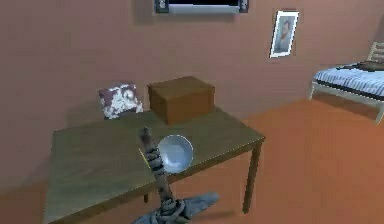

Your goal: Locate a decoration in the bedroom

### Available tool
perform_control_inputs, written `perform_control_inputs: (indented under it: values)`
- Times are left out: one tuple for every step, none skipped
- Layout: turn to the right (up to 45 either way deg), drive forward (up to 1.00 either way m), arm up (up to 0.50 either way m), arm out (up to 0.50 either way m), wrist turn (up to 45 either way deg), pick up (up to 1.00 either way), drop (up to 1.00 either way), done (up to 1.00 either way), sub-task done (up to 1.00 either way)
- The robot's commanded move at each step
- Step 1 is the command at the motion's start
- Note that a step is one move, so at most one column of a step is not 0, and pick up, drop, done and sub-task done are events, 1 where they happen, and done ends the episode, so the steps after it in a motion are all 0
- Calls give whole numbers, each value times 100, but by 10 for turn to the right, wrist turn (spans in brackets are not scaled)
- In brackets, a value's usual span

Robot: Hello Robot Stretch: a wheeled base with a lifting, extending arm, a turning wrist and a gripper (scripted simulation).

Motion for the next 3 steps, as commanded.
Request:
perform_control_inputs:
  values:
    - [450, 0, 0, 0, 0, 0, 0, 0, 0]
    - [60, 0, 0, 0, 0, 0, 0, 0, 0]
    - [0, 100, 0, 0, 0, 0, 0, 0, 0]
